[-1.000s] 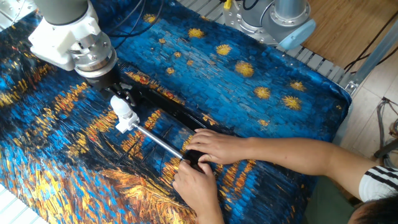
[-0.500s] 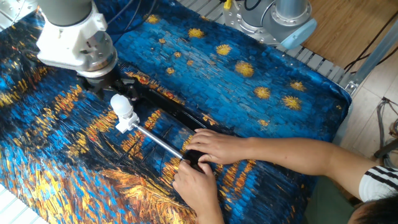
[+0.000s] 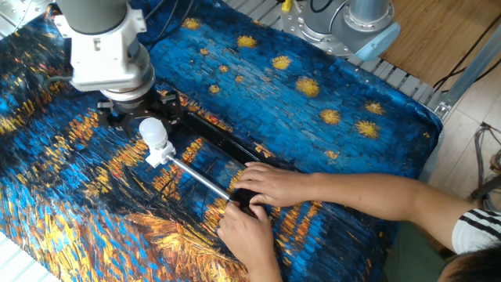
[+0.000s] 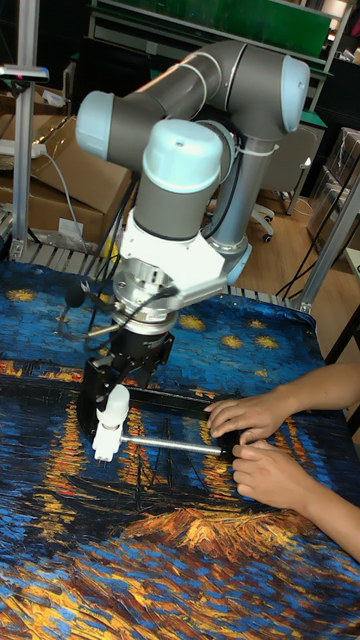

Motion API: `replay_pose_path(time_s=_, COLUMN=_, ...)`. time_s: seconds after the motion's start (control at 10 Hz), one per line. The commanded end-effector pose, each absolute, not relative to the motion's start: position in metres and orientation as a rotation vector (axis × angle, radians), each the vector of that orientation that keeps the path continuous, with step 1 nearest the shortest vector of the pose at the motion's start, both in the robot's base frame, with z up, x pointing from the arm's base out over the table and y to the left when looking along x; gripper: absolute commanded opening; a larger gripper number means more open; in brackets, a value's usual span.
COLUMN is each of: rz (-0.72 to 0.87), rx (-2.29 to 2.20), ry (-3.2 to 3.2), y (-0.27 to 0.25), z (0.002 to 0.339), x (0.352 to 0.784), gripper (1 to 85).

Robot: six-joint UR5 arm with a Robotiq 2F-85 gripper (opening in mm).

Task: Install the light bulb by rotating it

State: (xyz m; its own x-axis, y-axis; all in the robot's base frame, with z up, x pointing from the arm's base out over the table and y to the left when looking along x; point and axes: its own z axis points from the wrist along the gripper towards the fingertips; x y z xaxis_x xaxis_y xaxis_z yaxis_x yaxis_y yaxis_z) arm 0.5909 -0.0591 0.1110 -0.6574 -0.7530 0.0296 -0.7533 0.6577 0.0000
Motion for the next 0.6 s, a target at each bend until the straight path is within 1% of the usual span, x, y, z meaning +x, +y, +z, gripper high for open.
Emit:
replay_pose_path(time_s=0.0, rz=0.047, rx=1.499, ry=-2.764, y=-0.0582, z=0.1073, x=0.5969, gripper=73.7)
replay_pose_path(time_s=0.5, rz=0.066, rx=1.54, ry=-2.739, y=-0.0654, z=0.1004, x=0.5889, gripper=74.0)
